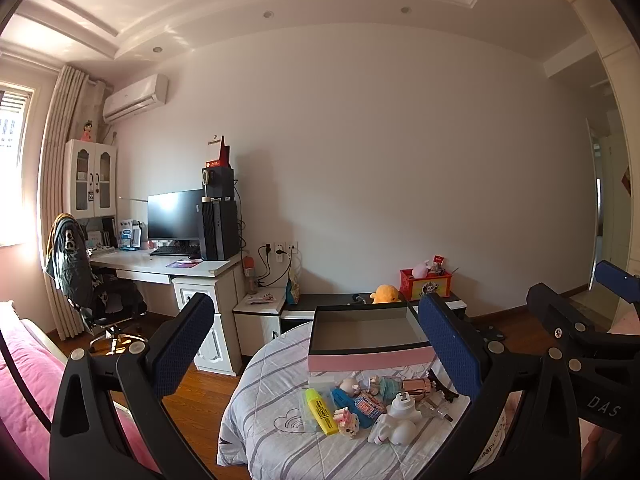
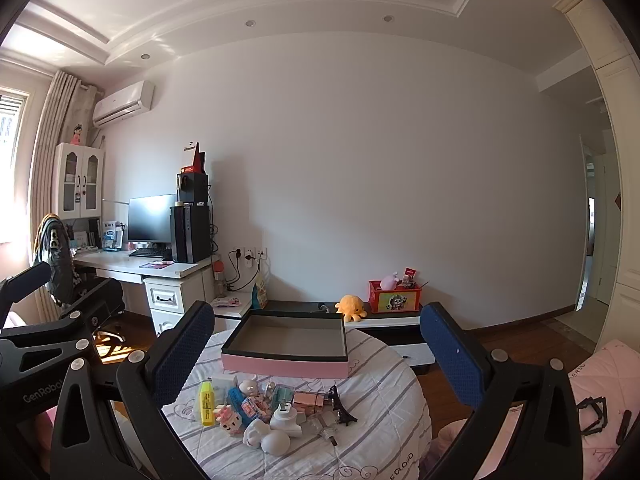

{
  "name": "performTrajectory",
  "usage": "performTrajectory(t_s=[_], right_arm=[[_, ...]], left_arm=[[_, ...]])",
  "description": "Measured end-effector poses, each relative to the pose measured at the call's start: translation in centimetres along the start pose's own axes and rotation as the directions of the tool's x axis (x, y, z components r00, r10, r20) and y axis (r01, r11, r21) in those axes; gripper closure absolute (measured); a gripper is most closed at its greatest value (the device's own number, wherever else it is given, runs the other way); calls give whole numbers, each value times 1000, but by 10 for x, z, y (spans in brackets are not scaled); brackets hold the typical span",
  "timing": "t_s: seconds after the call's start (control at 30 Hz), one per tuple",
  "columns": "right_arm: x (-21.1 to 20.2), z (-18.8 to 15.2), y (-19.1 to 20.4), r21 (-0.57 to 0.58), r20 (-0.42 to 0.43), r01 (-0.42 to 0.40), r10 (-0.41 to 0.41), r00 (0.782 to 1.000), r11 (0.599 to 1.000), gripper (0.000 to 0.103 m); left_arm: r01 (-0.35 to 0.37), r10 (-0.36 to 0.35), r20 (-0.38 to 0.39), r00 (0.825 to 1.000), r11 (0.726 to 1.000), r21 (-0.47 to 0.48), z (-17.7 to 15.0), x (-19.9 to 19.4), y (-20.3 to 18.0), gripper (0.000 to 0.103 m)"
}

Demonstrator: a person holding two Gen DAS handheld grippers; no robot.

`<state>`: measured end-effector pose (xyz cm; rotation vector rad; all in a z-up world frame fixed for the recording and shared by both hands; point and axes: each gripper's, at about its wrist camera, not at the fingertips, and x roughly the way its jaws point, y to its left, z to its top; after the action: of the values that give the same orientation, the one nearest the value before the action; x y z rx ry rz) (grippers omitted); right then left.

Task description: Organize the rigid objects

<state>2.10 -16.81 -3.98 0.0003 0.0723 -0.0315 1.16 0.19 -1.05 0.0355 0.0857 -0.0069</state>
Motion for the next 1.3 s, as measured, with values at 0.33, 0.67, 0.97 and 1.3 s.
performTrajectory(t_s=[0.33, 0.67, 0.97, 1.3], right_arm=[[-1, 1, 2, -3, 0, -4, 4, 1000, 1000, 0], [-1, 1, 3, -5, 1, -4, 4, 1000, 1000, 0], [1, 0, 2, -4, 4, -7, 7, 1000, 1000, 0], [1, -2, 2, -5, 5, -11, 11, 1000, 1000, 0]], left_arm=[[2, -2, -1, 1000, 1000, 0, 1, -1, 1, 0], [2, -2, -1, 1000, 1000, -1, 0, 0, 0, 0], [2, -2, -2, 1000, 1000, -1, 1, 1, 1, 0], [2, -2, -2, 1000, 1000, -2, 2, -1, 1, 0]])
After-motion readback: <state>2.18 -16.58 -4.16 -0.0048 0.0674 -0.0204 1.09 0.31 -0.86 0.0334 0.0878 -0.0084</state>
